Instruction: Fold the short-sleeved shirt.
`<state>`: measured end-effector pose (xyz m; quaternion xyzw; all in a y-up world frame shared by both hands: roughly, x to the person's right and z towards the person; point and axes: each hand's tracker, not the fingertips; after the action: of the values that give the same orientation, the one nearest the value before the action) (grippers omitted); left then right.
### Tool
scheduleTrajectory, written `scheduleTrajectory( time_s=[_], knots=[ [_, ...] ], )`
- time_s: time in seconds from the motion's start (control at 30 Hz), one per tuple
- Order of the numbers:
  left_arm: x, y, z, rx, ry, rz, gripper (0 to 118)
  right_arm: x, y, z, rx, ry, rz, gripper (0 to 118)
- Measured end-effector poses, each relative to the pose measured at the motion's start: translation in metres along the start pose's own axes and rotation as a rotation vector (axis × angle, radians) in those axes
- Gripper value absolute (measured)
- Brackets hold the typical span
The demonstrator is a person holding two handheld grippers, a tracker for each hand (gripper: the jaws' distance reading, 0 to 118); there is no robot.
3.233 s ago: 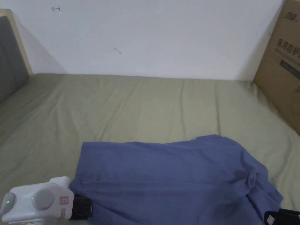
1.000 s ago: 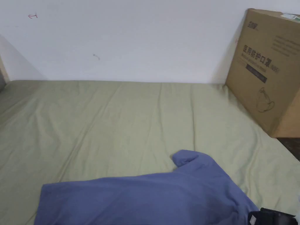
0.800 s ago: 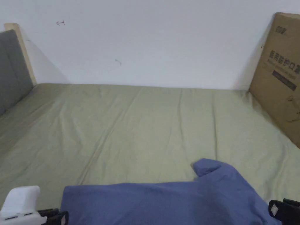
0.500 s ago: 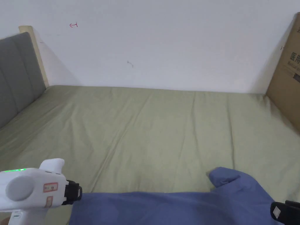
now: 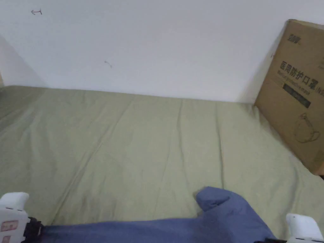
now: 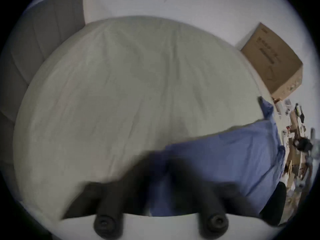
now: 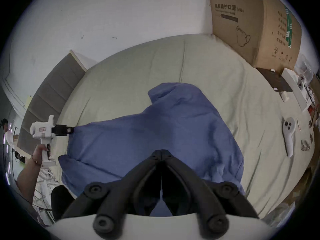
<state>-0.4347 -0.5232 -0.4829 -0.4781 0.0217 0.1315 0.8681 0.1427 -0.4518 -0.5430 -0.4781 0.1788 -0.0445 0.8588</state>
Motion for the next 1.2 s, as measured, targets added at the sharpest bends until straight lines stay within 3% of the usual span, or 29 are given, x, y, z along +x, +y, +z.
scheduleTrajectory(
  time_s=[0.1,0.13,0.2,0.23,0.27,0.3,0.43,0.53,0.6,0.67,0.7,0.73,0.77,0.8,0.87,0.93,1.03,1.2],
  knots=[
    [0.017,0.002,0.032,0.075,-0.062,-0.014,1,0.014,0.031,-0.028,0.015,0.028,0.012,6],
    [0.019,0.002,0.039,0.084,-0.058,-0.017,1,0.019,0.045,-0.039,0.014,0.028,-0.004,14],
    [0.03,0.01,0.054,0.099,-0.049,-0.034,1,0.037,0.076,-0.066,0.002,0.033,-0.097,74],
    [0.032,0.012,0.059,0.094,-0.05,-0.035,1,0.046,0.089,-0.076,0.018,0.023,-0.14,96],
    [0.035,0.014,0.064,0.087,-0.053,-0.037,1,0.056,0.105,-0.088,0.016,0.002,-0.185,108],
    [0.029,0.01,0.062,0.083,-0.052,-0.038,1,0.066,0.12,-0.102,0.009,-0.024,-0.223,108],
    [0.026,0.006,0.074,0.114,-0.069,-0.03,1,0.096,0.152,-0.157,-0.135,-0.167,-0.253,108],
    [0.025,0.006,0.075,0.114,-0.069,-0.015,1,0.103,0.153,-0.182,-0.21,-0.197,-0.273,107],
    [0.022,0.007,0.071,0.108,-0.065,-0.014,1,0.095,0.148,-0.189,-0.255,-0.167,-0.197,104],
    [0.021,0.007,0.069,0.098,-0.065,-0.015,1,0.078,0.142,-0.191,-0.285,-0.189,-0.065,94],
    [0.019,0.005,0.068,0.094,-0.075,-0.016,1,0.069,0.139,-0.188,-0.277,-0.218,0.014,81],
    [0.019,0.005,0.067,0.086,-0.092,-0.015,1,0.059,0.135,-0.184,-0.262,-0.216,0.072,59],
    [0.019,0.005,0.067,0.086,-0.092,-0.014,1,0.055,0.133,-0.18,-0.251,-0.206,0.097,26],
    [0.019,0.005,0.068,0.085,-0.087,-0.016,1,0.052,0.132,-0.174,-0.23,-0.218,0.107,3],
    [0.02,0.005,0.072,0.087,-0.076,-0.022,1,0.051,0.132,-0.159,-0.202,-0.212,0.082,3],
    [0.02,0.005,0.08,0.1,-0.082,-0.016,1,0.054,0.132,-0.137,-0.151,-0.134,0.035,3],
    [0.021,0.004,0.095,0.122,-0.101,0.001,1,0.056,0.129,-0.092,-0.059,-0.139,0.013,3],
    [0.024,-0.003,0.127,0.149,-0.105,-0.013,1,0.07,0.1,-0.005,0.02,-0.066,-0.056,3]
  ],
)
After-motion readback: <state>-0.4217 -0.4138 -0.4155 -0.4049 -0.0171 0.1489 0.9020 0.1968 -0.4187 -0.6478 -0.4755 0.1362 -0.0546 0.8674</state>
